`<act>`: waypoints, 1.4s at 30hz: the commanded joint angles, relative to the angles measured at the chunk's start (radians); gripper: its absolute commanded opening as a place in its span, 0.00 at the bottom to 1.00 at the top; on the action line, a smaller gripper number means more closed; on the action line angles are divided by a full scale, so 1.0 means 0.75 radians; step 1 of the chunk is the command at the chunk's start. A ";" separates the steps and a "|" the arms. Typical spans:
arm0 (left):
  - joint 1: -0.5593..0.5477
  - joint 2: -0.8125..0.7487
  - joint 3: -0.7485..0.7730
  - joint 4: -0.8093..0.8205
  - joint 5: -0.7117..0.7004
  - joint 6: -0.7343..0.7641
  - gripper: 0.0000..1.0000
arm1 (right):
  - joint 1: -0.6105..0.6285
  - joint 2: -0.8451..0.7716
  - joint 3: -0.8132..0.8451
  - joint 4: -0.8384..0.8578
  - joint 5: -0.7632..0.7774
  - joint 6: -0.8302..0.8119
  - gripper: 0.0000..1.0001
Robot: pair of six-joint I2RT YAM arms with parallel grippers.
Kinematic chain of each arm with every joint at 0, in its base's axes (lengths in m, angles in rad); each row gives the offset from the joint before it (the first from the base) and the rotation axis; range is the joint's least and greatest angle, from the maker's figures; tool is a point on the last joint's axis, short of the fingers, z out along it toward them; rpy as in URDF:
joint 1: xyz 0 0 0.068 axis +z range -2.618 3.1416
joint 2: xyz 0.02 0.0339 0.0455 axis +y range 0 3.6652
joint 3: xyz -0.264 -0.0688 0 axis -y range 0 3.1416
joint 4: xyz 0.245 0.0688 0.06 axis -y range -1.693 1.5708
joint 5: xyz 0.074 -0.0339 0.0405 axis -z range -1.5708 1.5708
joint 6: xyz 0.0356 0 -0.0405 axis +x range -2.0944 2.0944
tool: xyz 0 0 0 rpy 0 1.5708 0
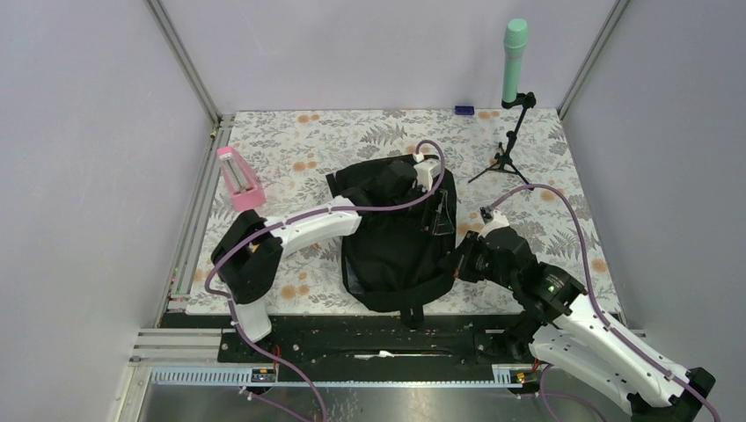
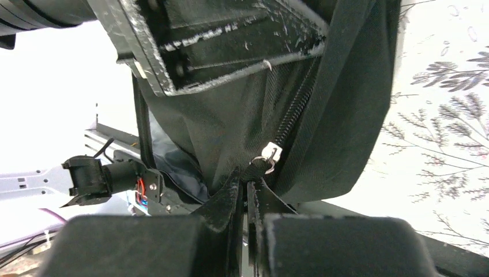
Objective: Pack the student bag
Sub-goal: Zip the student bag at the center of the board.
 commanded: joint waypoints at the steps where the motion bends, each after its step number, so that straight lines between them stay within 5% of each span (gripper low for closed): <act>1: -0.045 0.033 0.097 0.008 0.106 -0.004 0.47 | 0.015 -0.034 0.157 -0.048 0.117 -0.074 0.00; 4: -0.045 0.027 0.110 0.001 0.053 0.011 0.09 | 0.015 -0.027 0.232 -0.108 0.180 -0.124 0.00; 6: -0.041 0.013 0.128 -0.007 -0.006 0.028 0.00 | 0.015 -0.026 0.265 -0.149 0.209 -0.143 0.00; 15: 0.092 0.061 0.272 0.149 -0.135 -0.004 0.00 | 0.016 -0.009 0.175 -0.176 0.025 -0.004 0.00; 21: 0.178 0.155 0.379 0.194 -0.202 0.035 0.00 | 0.032 0.036 0.052 0.053 -0.157 0.138 0.00; 29: 0.247 0.191 0.445 0.191 -0.172 0.097 0.00 | 0.082 0.093 0.079 0.095 -0.137 0.160 0.00; 31: 0.256 0.152 0.407 0.188 -0.119 0.117 0.13 | 0.082 0.056 0.068 0.074 -0.083 0.177 0.00; 34: 0.259 0.025 0.227 0.250 -0.065 0.135 0.61 | 0.078 -0.019 0.066 0.046 0.080 0.160 0.00; 35: 0.259 -0.040 0.134 0.298 -0.063 0.134 0.68 | 0.072 -0.034 0.080 0.034 0.124 0.144 0.00; 42: 0.244 -0.444 -0.426 0.490 -0.020 0.057 0.83 | -0.056 0.023 0.185 -0.017 0.116 0.028 0.00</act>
